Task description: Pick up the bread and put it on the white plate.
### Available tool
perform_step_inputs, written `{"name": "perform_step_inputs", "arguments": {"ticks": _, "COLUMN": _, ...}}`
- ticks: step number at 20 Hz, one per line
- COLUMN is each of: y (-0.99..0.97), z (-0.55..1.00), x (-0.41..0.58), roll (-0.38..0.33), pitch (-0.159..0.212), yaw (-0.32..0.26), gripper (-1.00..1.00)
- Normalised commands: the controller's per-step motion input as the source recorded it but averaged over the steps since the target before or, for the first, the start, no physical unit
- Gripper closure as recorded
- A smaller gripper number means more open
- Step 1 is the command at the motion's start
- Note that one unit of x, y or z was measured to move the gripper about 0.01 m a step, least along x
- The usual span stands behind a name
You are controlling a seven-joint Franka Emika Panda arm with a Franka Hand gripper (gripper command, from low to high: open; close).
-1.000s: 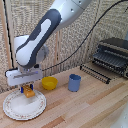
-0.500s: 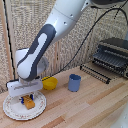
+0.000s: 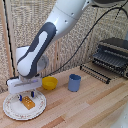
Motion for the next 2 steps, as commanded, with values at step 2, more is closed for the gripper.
{"name": "perform_step_inputs", "arguments": {"ticks": 2, "y": -0.10, "z": 0.66, "x": 0.073, "roll": 0.015, "pitch": 0.080, "yaw": 0.028, "gripper": -1.00}}
